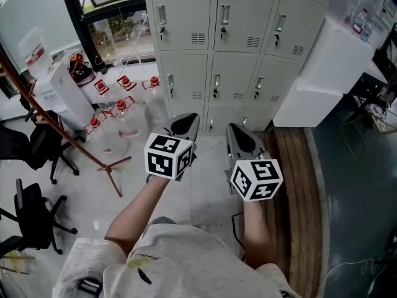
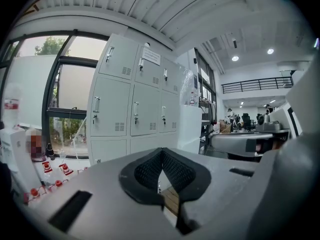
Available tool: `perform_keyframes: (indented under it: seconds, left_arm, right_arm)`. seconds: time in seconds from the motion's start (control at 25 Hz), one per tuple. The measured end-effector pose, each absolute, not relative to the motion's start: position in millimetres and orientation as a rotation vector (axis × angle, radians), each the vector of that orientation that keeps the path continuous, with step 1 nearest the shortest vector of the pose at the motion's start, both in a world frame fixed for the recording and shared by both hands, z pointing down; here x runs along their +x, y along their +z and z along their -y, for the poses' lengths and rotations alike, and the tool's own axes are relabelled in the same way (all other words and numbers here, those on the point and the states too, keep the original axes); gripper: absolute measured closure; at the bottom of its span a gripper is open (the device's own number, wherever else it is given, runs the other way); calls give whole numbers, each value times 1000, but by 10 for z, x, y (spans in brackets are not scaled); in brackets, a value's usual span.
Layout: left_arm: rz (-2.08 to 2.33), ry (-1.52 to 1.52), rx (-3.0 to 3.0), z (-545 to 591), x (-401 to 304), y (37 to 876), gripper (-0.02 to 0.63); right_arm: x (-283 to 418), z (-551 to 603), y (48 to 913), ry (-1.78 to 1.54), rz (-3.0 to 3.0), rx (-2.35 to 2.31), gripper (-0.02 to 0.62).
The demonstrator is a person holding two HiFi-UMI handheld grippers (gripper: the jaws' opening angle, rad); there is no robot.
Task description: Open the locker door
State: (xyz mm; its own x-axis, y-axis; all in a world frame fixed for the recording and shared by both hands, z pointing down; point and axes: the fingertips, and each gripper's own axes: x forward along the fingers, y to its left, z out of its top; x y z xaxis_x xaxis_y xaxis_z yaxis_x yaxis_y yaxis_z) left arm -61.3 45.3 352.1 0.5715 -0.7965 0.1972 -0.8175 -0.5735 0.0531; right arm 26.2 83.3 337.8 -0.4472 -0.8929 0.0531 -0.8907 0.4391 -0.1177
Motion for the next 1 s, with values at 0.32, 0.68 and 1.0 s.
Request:
perform_keyframes:
  seconds: [0.32, 0.68, 1.0]
  left_arm:
    - [1362, 230, 2657, -350, -394, 3556, 600]
    - [1383, 218, 2632, -17, -427, 3684, 600]
    - [1369, 191, 2634, 644, -484, 3720, 600]
  right_arm:
    - [491, -754, 3461, -211, -2658, -1654, 597]
    - [478, -415, 3615, -231, -2682, -1640, 597]
    - [399, 241, 3655, -224, -2698, -1659, 597]
